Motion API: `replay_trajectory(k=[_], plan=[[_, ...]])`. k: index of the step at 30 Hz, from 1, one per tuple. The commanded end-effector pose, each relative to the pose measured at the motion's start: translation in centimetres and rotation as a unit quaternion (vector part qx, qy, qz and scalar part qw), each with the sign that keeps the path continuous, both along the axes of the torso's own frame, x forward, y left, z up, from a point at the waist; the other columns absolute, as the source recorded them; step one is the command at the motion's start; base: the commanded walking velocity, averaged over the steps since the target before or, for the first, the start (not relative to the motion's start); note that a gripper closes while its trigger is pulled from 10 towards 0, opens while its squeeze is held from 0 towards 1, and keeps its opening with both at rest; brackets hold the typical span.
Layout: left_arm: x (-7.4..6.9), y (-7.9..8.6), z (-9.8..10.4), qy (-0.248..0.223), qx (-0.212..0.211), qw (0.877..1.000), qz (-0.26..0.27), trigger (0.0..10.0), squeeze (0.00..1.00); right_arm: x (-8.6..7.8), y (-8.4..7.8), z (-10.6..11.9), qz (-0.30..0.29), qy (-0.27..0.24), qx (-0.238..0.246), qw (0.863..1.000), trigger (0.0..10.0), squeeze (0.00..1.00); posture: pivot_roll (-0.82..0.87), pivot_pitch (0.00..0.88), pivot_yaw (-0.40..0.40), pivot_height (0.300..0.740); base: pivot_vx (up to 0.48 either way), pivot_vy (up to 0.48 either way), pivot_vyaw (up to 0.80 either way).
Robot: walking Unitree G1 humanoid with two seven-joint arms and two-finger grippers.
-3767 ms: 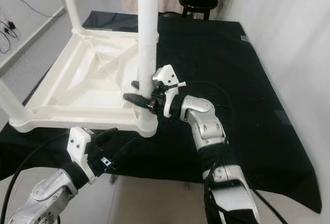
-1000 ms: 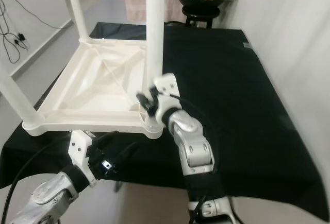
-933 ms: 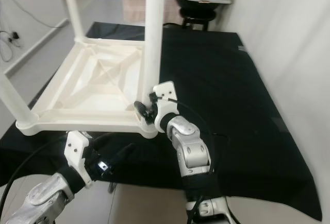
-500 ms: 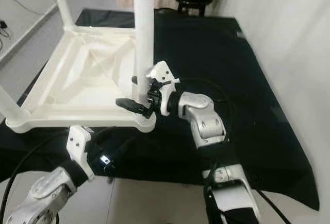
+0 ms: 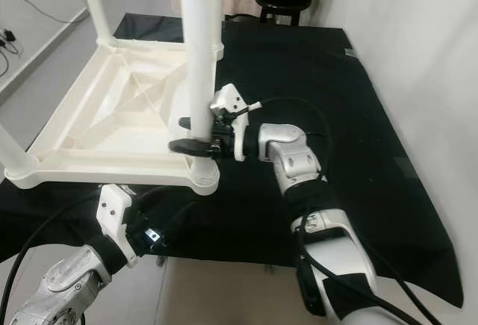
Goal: Building children table
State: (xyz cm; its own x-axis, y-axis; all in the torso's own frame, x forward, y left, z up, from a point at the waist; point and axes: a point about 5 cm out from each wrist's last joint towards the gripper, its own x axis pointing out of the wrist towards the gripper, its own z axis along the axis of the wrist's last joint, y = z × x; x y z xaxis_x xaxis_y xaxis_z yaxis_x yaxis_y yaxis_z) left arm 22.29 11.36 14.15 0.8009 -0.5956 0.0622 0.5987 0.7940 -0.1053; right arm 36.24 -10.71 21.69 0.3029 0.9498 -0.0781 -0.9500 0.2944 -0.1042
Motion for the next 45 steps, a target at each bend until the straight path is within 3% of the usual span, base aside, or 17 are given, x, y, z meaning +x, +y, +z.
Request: replay_trajectory(k=[1,5,10,11,13,15,20,26,27,29,30,34,35,38,39,40,45], plan=[[-0.3,-0.1,-0.1,0.006,0.002,1.000,-0.003,10.0,0.00,-0.3,-0.4,-0.3,0.007,0.004,0.012,1.000,0.0,0.00,0.01,0.111,-0.057,0.740,0.000,0.000,0.00],[-0.2,0.0,-0.1,0.005,0.002,1.000,-0.004,10.0,0.00,-1.6,-2.3,-1.1,-0.066,-0.010,0.010,0.998,0.0,0.00,0.00,0.116,-0.055,0.740,0.000,0.000,0.00],[-0.2,0.1,-0.1,0.005,0.003,1.000,-0.004,10.0,0.00,-2.1,-2.5,-1.9,-0.186,0.011,0.040,0.982,0.0,0.00,0.00,0.117,-0.058,0.740,0.000,0.000,0.00],[-0.2,0.3,-0.1,0.004,0.005,1.000,-0.003,10.0,0.00,-2.0,-2.6,-3.5,-0.329,0.018,0.029,0.944,0.0,0.00,-0.01,0.117,-0.053,0.740,0.000,0.000,0.00],[-0.1,0.4,0.0,0.003,0.006,1.000,-0.002,10.0,0.00,-3.1,-3.1,-5.9,-0.482,0.028,-0.005,0.876,0.0,0.00,0.00,0.121,-0.053,0.740,0.000,0.000,0.00],[-0.1,0.4,0.0,0.002,0.009,1.000,-0.002,10.0,0.00,-3.9,-1.8,-6.8,-0.465,0.016,-0.038,0.884,0.0,0.00,0.01,0.118,-0.041,0.740,0.000,0.000,0.00],[0.1,0.6,-0.1,0.005,0.011,1.000,-0.004,10.0,0.00,-3.8,-0.1,-7.1,-0.443,0.047,-0.019,0.895,0.0,0.00,0.02,0.109,-0.044,0.740,0.000,0.000,0.00],[0.2,0.7,-0.1,0.002,0.012,1.000,0.003,10.0,0.00,-4.0,0.6,-7.2,-0.416,0.062,-0.044,0.906,0.0,0.00,0.03,0.109,-0.051,0.740,0.000,0.000,0.00],[0.2,0.7,-0.1,0.001,0.011,1.000,0.007,10.0,0.00,-3.7,0.9,-6.9,-0.403,0.069,-0.037,0.912,10.0,0.74,0.03,0.108,-0.053,0.740,0.000,0.000,0.00],[0.2,0.6,-0.1,0.001,0.011,1.000,0.007,10.0,0.00,-3.5,1.0,-6.5,-0.398,0.066,-0.025,0.915,10.0,0.74,0.03,0.108,-0.053,0.740,0.000,0.000,0.00],[0.2,0.6,-0.1,0.001,0.011,1.000,0.007,10.0,0.00,-3.1,1.4,-5.7,-0.363,0.066,0.007,0.929,10.0,1.00,0.03,0.104,-0.054,0.740,0.000,0.000,0.00],[0.3,0.5,-0.1,0.001,0.011,1.000,0.005,10.0,0.00,-2.4,2.2,-3.1,-0.276,0.047,0.069,0.958,10.0,1.00,0.03,0.102,-0.052,0.740,0.000,0.000,0.00],[0.3,0.4,-0.1,0.001,0.012,1.000,0.004,10.0,0.00,-2.1,2.2,-2.2,-0.240,0.032,0.071,0.968,10.0,0.70,0.03,0.101,-0.052,0.740,0.000,0.000,0.00],[0.4,0.4,-0.1,0.001,0.013,1.000,0.004,10.0,0.00,-1.9,2.2,-1.7,-0.216,0.023,0.071,0.974,10.0,0.70,0.03,0.101,-0.052,0.740,0.000,0.000,0.00],[0.3,0.4,-0.1,-0.001,0.015,1.000,0.005,10.0,0.00,-1.9,2.2,-1.9,-0.173,0.026,0.050,0.983,10.0,0.00,0.03,0.099,-0.061,0.740,0.000,0.000,0.00],[0.3,0.2,-0.1,-0.005,0.023,1.000,0.011,10.0,0.00,-1.6,1.7,-3.0,-0.109,0.025,-0.006,0.994,10.0,0.00,0.04,0.100,-0.065,0.740,0.000,0.000,0.00],[0.0,0.2,0.0,-0.015,0.043,0.999,0.029,10.0,0.00,-0.9,1.9,-3.6,-0.049,0.033,-0.024,0.998,10.0,0.00,0.07,0.101,-0.071,0.740,0.000,0.000,0.00]])
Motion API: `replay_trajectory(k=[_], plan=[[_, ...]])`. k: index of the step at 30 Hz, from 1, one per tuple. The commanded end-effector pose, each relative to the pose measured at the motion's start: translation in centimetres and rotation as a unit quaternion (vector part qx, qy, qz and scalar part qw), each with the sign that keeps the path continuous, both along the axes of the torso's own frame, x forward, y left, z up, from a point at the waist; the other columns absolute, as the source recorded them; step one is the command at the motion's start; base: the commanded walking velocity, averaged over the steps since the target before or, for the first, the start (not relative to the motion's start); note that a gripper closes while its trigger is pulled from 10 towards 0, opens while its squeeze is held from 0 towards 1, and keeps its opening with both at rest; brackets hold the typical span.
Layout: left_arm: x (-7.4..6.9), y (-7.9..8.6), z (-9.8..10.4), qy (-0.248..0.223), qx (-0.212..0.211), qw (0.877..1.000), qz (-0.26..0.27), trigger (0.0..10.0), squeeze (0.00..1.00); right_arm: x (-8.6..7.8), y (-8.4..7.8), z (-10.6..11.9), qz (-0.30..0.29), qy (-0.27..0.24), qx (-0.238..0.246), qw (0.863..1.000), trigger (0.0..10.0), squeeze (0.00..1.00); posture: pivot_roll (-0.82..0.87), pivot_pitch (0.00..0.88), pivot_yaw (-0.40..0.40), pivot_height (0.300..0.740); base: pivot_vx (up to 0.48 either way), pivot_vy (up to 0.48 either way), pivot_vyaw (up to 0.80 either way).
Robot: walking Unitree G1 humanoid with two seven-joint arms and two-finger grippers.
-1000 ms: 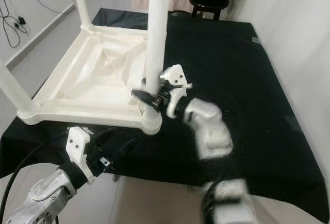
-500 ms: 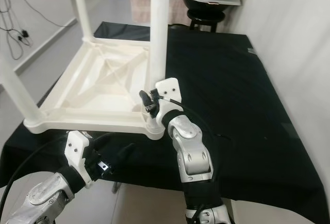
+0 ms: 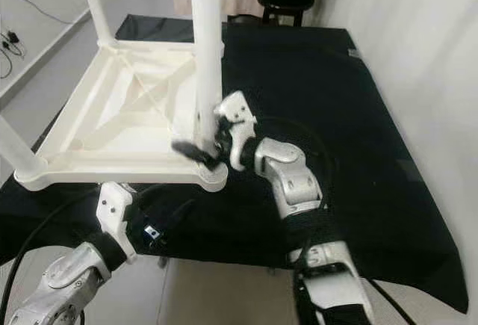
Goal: Building children table
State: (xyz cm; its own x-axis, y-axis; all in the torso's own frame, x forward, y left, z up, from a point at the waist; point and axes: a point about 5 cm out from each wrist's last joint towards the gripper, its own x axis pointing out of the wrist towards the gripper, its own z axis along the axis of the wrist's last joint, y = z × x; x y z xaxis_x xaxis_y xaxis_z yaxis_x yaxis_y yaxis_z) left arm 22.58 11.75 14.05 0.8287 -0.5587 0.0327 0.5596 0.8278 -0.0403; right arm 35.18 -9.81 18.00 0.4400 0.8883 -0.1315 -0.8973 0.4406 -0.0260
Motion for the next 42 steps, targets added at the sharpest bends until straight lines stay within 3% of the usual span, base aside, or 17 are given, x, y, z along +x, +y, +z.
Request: replay_trajectory(k=[1,4,5,7,21,22,26,27,28,29,30,32,34,39,40,41,42], plan=[[-0.3,-0.2,0.1,-0.008,0.008,1.000,0.004,10.0,0.00,0.2,1.0,0.1,0.031,-0.012,-0.013,0.999,10.0,0.00,0.07,0.101,-0.071,0.740,0.000,0.000,0.00],[-0.5,-0.1,0.1,-0.012,0.017,1.000,0.016,10.0,0.00,0.8,1.7,0.3,0.035,-0.018,-0.007,0.999,9.9,0.00,0.07,0.102,-0.070,0.740,0.000,0.000,0.00],[-0.6,-0.1,0.2,-0.017,0.024,0.999,0.019,10.0,0.00,1.0,1.9,0.5,0.035,-0.016,0.001,0.999,1.1,0.00,0.08,0.104,-0.070,0.740,0.000,0.000,0.00],[-0.7,-0.2,0.2,-0.023,0.031,0.999,0.021,10.0,0.00,1.3,2.0,0.6,0.034,-0.003,0.018,0.999,0.0,0.00,0.08,0.104,-0.072,0.740,0.000,0.000,0.00],[-0.8,-0.3,0.3,-0.029,0.031,0.999,0.026,10.0,0.00,1.7,-0.2,-0.3,0.057,0.009,0.021,0.998,0.0,0.00,0.07,0.104,-0.067,0.740,0.000,0.000,0.00],[-0.8,-0.2,0.3,-0.029,0.027,0.999,0.024,10.0,0.00,1.2,-2.6,-1.1,0.024,0.006,0.018,1.000,0.0,0.00,0.04,0.109,-0.054,0.740,0.000,0.000,0.00],[-0.8,0.0,0.3,-0.027,0.025,0.999,0.021,10.0,0.00,0.6,-4.9,-2.9,-0.124,0.018,-0.016,0.992,0.0,0.00,0.03,0.112,-0.063,0.740,0.000,0.000,0.00],[-0.8,0.2,0.3,-0.026,0.025,0.999,0.020,10.0,0.00,0.0,-4.8,-3.9,-0.310,0.049,-0.019,0.949,0.0,0.00,0.03,0.117,-0.061,0.740,0.000,0.000,0.00],[-0.8,0.2,0.3,-0.026,0.025,0.999,0.020,10.0,0.00,0.0,-4.8,-3.9,-0.310,0.049,-0.019,0.949,0.0,0.00,0.03,0.117,-0.061,0.740,0.000,0.000,0.00],[-0.8,0.3,0.3,-0.025,0.025,0.999,0.020,10.0,0.00,-1.2,-5.8,-4.7,-0.451,0.078,-0.031,0.889,0.0,0.00,0.02,0.121,-0.058,0.740,0.000,0.000,0.00],[-0.7,0.3,0.3,-0.025,0.026,0.999,0.018,10.0,0.00,-3.3,-5.1,-5.1,-0.463,0.077,-0.045,0.882,0.0,0.00,0.02,0.121,-0.053,0.740,0.000,0.000,0.00],[-0.7,0.4,0.3,-0.025,0.026,0.999,0.018,10.0,0.00,-4.5,-4.4,-5.1,-0.448,0.072,-0.049,0.890,0.0,0.00,0.02,0.121,-0.053,0.740,0.000,0.000,0.00],[-0.6,0.4,0.1,-0.023,0.026,0.999,0.015,10.0,0.00,-4.9,-1.7,-4.8,-0.338,0.016,-0.076,0.938,0.0,0.00,0.01,0.096,-0.037,0.740,0.000,0.000,0.00],[-0.4,0.4,0.0,-0.020,0.026,0.999,0.008,10.0,0.00,-3.8,-1.0,-4.9,-0.317,0.010,-0.074,0.945,0.0,0.00,0.02,0.090,-0.043,0.740,0.000,0.000,0.00],[-0.4,0.3,-0.1,-0.020,0.025,0.999,0.009,10.0,0.00,-3.4,-0.5,-4.9,-0.312,0.023,-0.064,0.948,10.0,0.00,0.02,0.079,-0.048,0.740,0.000,0.000,0.00],[-0.4,0.3,-0.1,-0.020,0.025,0.999,0.011,10.0,0.00,-3.3,-0.4,-4.7,-0.315,0.023,-0.057,0.947,10.0,0.00,0.02,0.079,-0.048,0.740,0.000,0.000,0.00],[-0.4,0.3,-0.1,-0.021,0.024,0.999,0.014,10.0,0.00,-3.0,-0.2,-4.4,-0.305,0.023,-0.038,0.951,10.0,0.22,0.03,0.078,-0.049,0.740,0.000,0.000,0.00]])
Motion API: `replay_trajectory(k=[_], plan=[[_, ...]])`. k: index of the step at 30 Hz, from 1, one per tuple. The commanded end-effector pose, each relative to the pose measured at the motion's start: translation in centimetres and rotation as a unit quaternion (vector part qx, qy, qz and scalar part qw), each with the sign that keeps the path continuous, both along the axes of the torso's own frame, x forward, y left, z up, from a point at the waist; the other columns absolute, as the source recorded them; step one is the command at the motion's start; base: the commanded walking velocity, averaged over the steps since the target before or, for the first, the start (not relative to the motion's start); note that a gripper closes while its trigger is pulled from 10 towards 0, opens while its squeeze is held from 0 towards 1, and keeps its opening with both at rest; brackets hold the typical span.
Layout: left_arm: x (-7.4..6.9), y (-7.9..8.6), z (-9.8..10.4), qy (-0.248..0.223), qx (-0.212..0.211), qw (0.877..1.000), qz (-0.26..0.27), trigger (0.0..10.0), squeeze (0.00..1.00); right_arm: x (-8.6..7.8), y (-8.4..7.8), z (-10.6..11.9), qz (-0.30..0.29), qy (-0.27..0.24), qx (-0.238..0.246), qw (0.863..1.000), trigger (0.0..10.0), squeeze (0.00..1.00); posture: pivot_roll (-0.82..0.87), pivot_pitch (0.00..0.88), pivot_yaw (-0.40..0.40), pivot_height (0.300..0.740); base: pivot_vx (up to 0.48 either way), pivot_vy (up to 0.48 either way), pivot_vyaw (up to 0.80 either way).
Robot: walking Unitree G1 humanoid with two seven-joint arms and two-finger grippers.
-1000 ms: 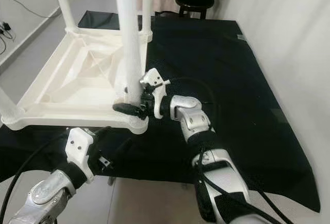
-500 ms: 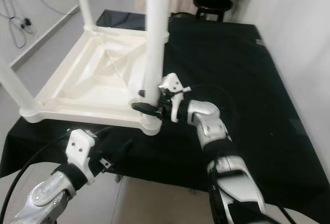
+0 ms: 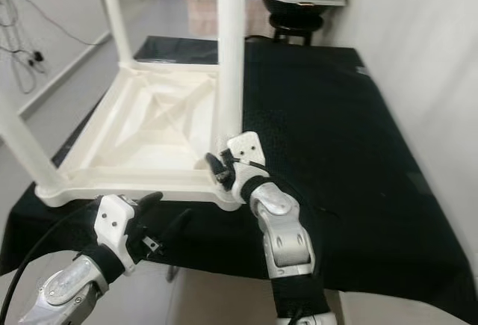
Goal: Building children table
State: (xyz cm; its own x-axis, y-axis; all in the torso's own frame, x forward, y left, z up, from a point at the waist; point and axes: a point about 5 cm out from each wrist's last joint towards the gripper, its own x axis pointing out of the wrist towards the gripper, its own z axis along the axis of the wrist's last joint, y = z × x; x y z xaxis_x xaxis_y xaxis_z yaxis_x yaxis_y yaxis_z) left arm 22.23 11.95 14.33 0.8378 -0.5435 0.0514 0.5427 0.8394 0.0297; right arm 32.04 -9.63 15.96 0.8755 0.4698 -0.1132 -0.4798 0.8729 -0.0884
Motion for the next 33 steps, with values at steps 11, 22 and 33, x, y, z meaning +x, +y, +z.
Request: replay_trajectory(k=[11,22,33], plan=[[0.3,-0.1,-0.4,0.006,-0.002,1.000,-0.002,10.0,0.00,0.8,1.7,3.4,0.227,-0.029,0.074,0.971,10.0,0.00,0.03,0.066,-0.051,0.740,0.000,0.000,0.00],[0.2,-0.5,-0.4,0.004,-0.005,1.000,-0.001,10.0,0.00,2.9,1.9,4.2,0.361,-0.025,0.030,0.932,2.4,0.00,0.05,0.078,-0.075,0.740,0.000,0.000,0.00],[0.2,-0.6,-0.3,0.005,-0.007,1.000,-0.002,10.0,0.00,3.2,1.6,3.8,0.395,-0.016,0.036,0.918,0.0,0.00,0.02,0.085,-0.074,0.740,0.000,0.000,0.00]])
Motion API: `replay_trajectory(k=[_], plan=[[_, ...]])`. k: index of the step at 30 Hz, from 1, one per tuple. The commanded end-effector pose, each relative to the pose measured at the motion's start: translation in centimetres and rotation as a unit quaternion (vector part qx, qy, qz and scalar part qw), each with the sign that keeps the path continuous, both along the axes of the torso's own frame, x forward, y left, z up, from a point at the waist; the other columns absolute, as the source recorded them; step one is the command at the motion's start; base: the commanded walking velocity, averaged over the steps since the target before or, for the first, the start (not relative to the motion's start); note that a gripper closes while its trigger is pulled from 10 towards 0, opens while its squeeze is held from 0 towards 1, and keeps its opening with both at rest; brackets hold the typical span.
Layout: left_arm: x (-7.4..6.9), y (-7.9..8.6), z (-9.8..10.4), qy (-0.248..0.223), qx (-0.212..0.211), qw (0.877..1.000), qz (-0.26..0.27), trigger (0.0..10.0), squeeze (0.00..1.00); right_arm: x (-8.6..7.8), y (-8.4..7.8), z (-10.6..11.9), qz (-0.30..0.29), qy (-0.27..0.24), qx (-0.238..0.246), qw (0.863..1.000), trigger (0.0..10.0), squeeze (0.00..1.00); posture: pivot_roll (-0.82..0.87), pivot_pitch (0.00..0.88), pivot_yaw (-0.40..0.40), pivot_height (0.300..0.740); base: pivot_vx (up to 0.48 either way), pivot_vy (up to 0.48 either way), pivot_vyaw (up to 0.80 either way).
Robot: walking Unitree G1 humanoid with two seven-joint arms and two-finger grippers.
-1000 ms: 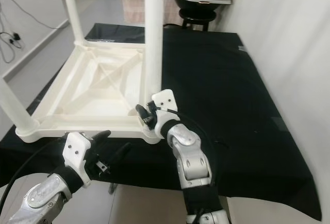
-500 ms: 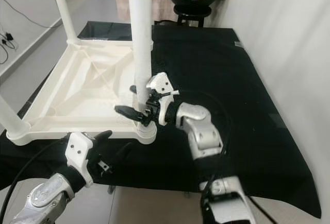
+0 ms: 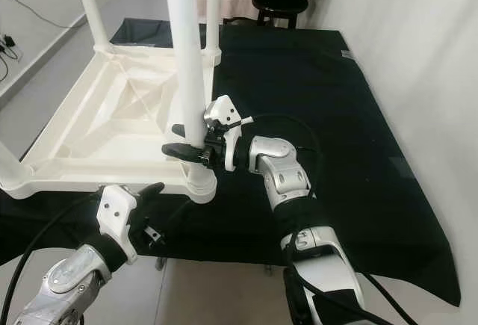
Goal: Building children table
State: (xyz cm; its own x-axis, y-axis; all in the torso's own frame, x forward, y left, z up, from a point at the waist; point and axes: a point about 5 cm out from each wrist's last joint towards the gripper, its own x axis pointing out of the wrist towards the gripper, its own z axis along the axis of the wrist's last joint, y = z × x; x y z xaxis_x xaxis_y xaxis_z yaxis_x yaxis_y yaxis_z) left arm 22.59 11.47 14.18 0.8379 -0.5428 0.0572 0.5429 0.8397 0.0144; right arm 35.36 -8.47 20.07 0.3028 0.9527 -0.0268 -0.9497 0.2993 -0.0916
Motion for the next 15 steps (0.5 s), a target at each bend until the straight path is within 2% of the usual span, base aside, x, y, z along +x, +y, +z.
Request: replay_trajectory(k=[1,4,7,8,9,10,11,12,13,15], plan=[[-0.2,-0.2,-0.2,0.004,0.000,1.000,-0.003,10.0,0.00,-0.1,-0.1,-0.5,0.014,0.013,-0.003,1.000,0.0,0.00,0.02,0.087,-0.075,0.740,0.000,0.000,0.00],[-0.2,-0.2,-0.2,0.004,0.000,1.000,-0.003,10.0,0.00,-0.2,-0.6,-0.7,0.003,0.010,-0.001,1.000,0.0,0.00,0.02,0.089,-0.074,0.740,0.000,0.000,0.00],[-0.2,-0.1,0.0,0.002,-0.001,1.000,-0.002,10.0,0.00,-0.9,-1.7,-1.6,-0.083,0.012,0.003,0.996,0.0,0.00,0.01,0.105,-0.078,0.740,0.000,0.000,0.00],[-0.2,-0.1,0.0,0.002,-0.001,1.000,-0.002,10.0,0.00,-0.9,-1.7,-1.6,-0.083,0.012,0.003,0.996,0.0,0.00,0.01,0.105,-0.078,0.740,0.000,0.000,0.00],[-0.2,0.0,0.0,0.001,0.000,1.000,-0.001,10.0,0.00,-1.0,-2.1,-2.2,-0.168,0.016,0.005,0.986,0.0,0.00,0.01,0.111,-0.081,0.740,0.000,0.000,0.00],[-0.2,0.1,0.0,0.001,0.001,1.000,0.000,10.0,0.00,-1.5,-2.7,-3.7,-0.301,0.029,-0.008,0.953,0.0,0.00,-0.01,0.114,-0.075,0.740,0.000,0.000,0.00],[-0.2,0.1,0.0,0.001,0.001,1.000,0.000,10.0,0.00,-1.5,-2.7,-3.7,-0.301,0.029,-0.008,0.953,0.0,0.00,-0.01,0.114,-0.075,0.740,0.000,0.000,0.00],[-0.2,0.2,0.1,0.000,0.001,1.000,0.001,10.0,0.00,-2.7,-2.7,-5.0,-0.360,0.041,-0.020,0.932,0.0,0.00,-0.01,0.116,-0.072,0.740,0.000,0.000,0.00],[0.0,0.3,0.1,0.000,0.002,1.000,0.002,10.0,0.00,-3.7,-2.2,-5.4,-0.380,0.008,-0.051,0.924,0.0,0.00,-0.01,0.117,-0.068,0.740,0.000,0.000,0.00],[0.0,0.3,0.1,0.000,0.002,1.000,0.002,10.0,0.00,-3.7,-2.2,-5.4,-0.380,0.008,-0.051,0.924,0.0,0.00,-0.01,0.117,-0.068,0.740,0.000,0.000,0.00]])
